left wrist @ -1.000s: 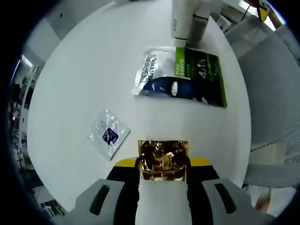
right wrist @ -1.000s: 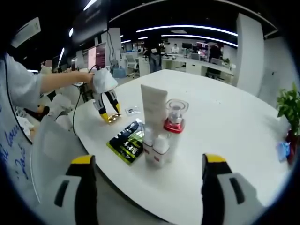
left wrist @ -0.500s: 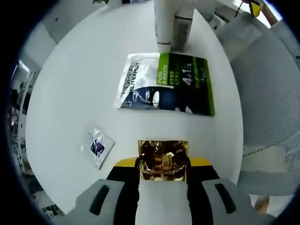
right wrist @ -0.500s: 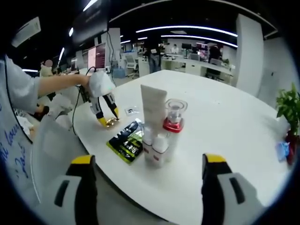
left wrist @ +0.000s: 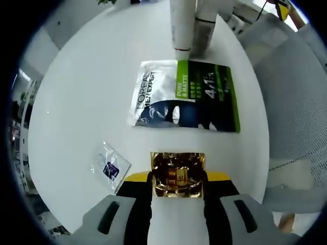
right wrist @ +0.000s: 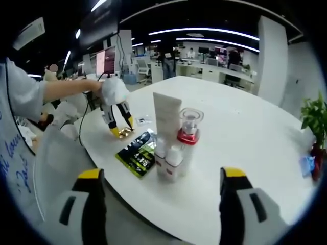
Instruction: Arrange the skincare products in the storage area until every visible bottle or jar stands upright without overlapping.
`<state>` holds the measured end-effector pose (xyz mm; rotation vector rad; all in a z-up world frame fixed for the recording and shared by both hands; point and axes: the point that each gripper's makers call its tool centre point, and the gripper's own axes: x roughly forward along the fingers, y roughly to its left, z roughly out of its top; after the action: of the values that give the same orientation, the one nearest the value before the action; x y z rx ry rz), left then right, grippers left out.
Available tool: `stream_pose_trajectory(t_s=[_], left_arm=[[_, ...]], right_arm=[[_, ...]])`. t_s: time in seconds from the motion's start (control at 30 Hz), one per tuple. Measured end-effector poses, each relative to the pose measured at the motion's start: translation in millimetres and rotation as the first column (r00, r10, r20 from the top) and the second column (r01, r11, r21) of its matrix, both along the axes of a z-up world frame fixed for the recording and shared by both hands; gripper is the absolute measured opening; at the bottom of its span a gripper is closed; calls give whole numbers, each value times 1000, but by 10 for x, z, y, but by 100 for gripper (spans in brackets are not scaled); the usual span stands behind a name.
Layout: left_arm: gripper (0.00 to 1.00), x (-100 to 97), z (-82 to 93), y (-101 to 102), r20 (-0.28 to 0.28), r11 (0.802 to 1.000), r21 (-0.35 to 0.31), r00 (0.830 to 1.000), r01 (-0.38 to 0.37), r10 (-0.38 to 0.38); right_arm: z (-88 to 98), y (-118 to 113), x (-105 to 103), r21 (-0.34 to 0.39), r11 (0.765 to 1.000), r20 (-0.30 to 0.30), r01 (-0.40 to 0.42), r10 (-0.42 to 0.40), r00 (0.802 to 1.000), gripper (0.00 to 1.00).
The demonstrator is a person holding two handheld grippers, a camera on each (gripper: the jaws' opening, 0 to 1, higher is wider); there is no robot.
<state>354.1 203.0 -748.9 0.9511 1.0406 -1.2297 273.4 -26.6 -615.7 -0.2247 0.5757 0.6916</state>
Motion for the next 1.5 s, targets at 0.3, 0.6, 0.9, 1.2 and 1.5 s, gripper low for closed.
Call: stream_pose_trajectory(t_s=[0.3,0.6,0.9,1.2,1.5], left_arm=[[36,119,-41,-43,-6,1000,15,1000,3,-3],[36,201,-36,-139,-2,1000,18,1000,22,-22],[36,237,-54,-200,-6,999,24,999,34,-34],[36,278,-48,-227,-11,1000,14,1000,13,-13],[36,278,-45,-226,-5,1000,1,1000,10,-10]], right_arm=[[-14,-43,-4,-2,1000,-2,11,-11,1000,94],[-33,-69,2,-2,1000,-8,20,-20,1000,94],[-49,-106,5,-17,999,-10,27,-27,1000,94],[-51,-116,7,-18,999,-11,30,-30,999,94],[-68,-102,2,-20,999,-15,25,-25,1000,94]])
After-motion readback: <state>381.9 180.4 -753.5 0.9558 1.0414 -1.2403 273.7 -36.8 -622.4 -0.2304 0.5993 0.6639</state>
